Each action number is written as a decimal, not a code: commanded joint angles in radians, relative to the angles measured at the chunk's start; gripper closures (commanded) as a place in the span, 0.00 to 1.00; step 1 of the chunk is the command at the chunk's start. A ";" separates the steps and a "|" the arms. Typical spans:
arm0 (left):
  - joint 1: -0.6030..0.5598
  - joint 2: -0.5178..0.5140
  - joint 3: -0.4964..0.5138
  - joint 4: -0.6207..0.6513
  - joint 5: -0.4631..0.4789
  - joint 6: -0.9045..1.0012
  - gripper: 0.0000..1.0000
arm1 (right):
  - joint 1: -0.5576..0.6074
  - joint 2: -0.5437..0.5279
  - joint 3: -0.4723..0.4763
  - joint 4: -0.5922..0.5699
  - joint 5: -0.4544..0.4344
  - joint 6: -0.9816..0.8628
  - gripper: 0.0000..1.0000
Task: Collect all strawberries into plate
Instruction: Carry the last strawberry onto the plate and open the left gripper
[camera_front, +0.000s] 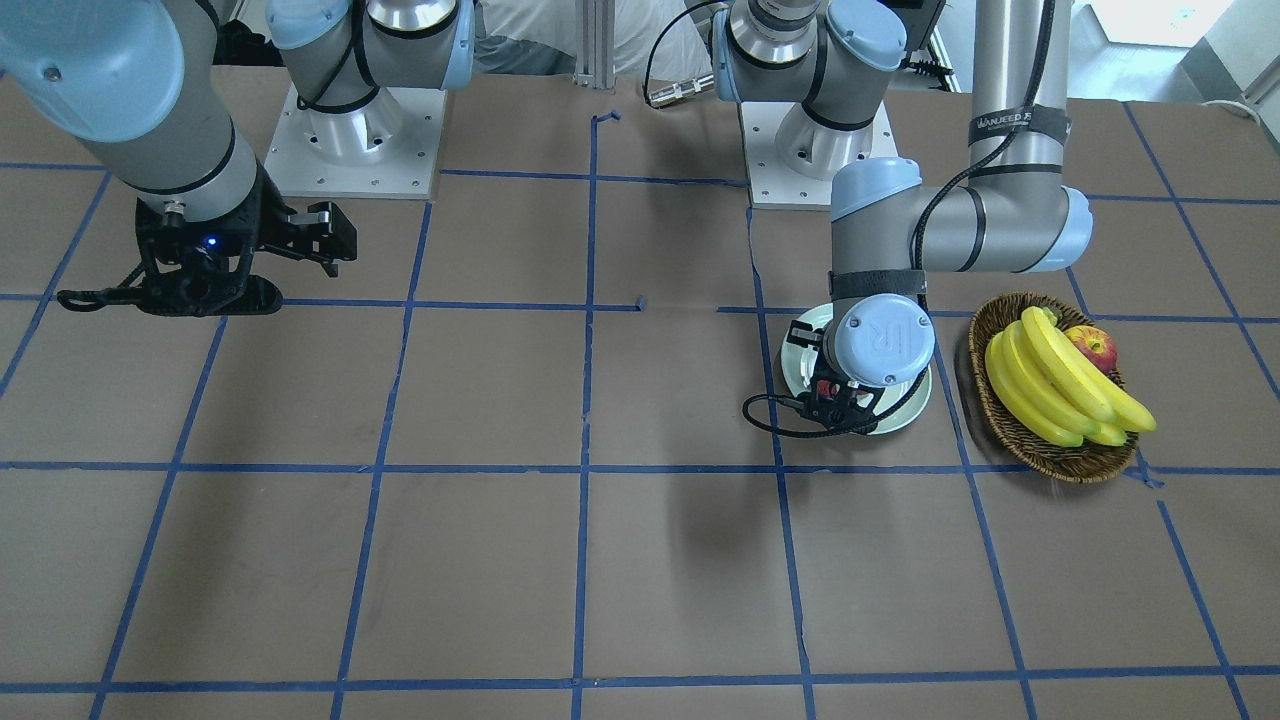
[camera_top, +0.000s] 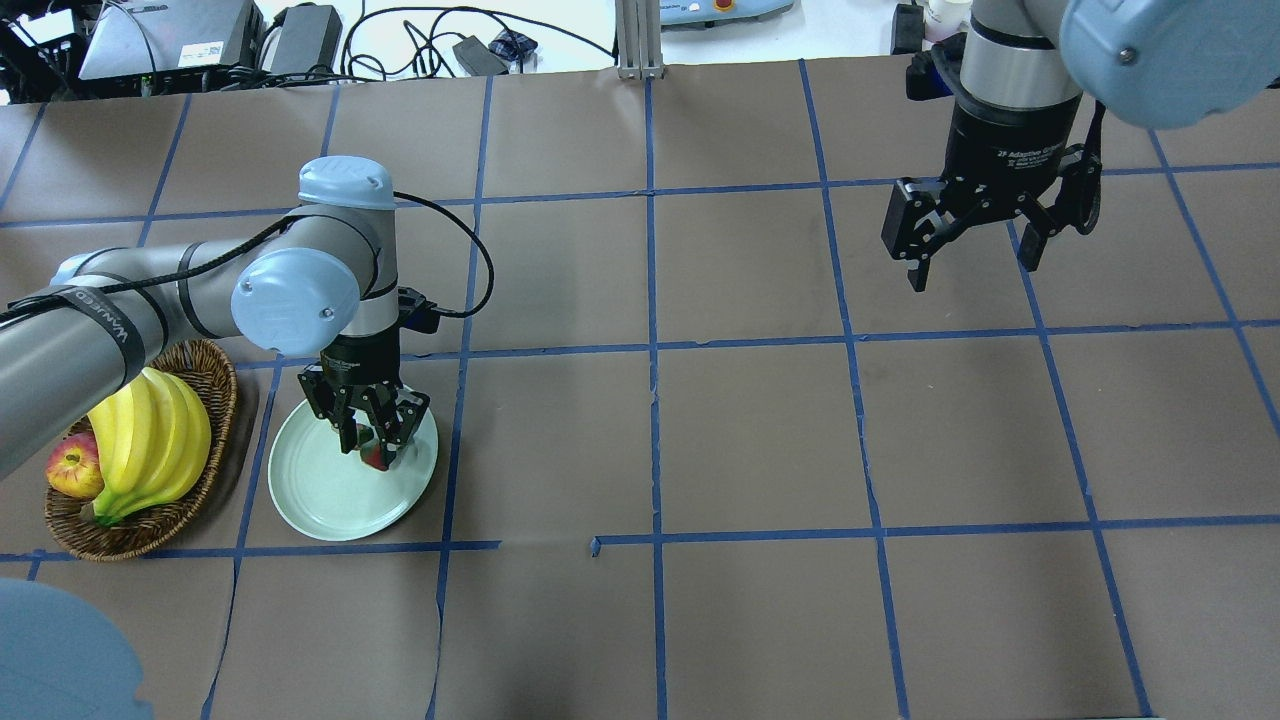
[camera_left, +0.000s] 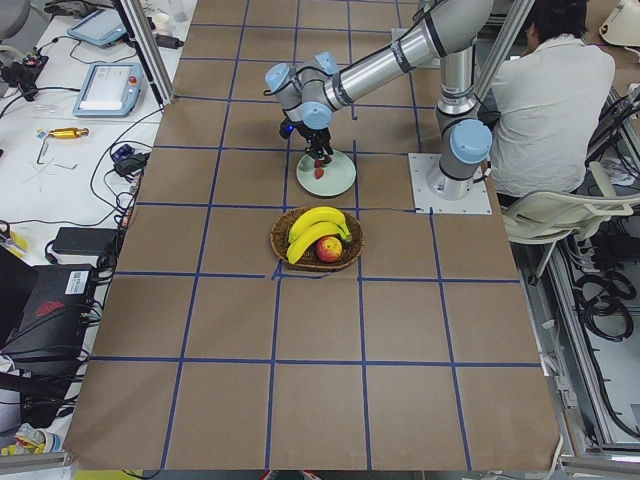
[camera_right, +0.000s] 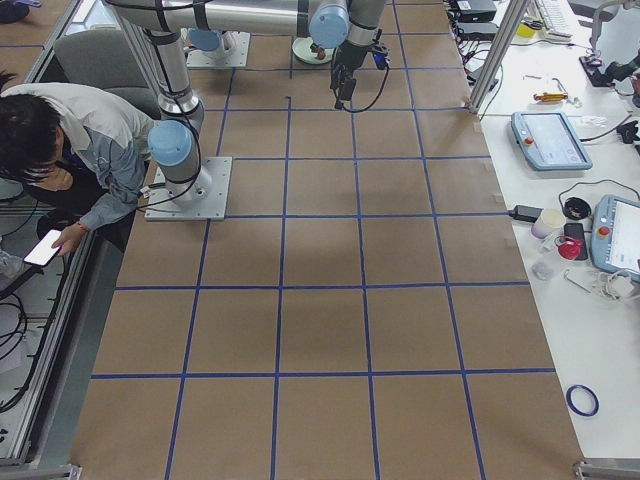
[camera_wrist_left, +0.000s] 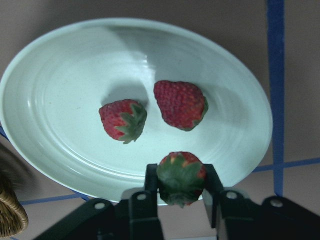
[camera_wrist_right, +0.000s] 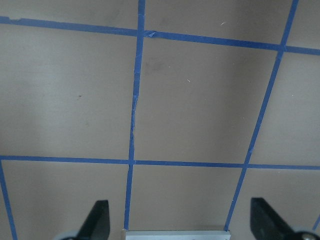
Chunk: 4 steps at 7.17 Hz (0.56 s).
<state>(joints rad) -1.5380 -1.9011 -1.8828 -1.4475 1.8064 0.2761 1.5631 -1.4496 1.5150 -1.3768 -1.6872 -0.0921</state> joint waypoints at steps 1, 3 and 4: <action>-0.002 0.029 0.008 0.001 -0.016 -0.005 0.00 | 0.000 -0.002 -0.001 0.005 0.000 0.002 0.00; -0.020 0.062 0.086 0.004 -0.021 -0.009 0.00 | 0.000 -0.002 -0.004 0.007 0.007 0.000 0.00; -0.030 0.080 0.134 0.007 -0.024 -0.009 0.00 | 0.000 -0.002 -0.004 0.007 0.008 0.000 0.00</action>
<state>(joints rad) -1.5574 -1.8425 -1.8050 -1.4431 1.7855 0.2676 1.5631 -1.4508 1.5120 -1.3703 -1.6812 -0.0916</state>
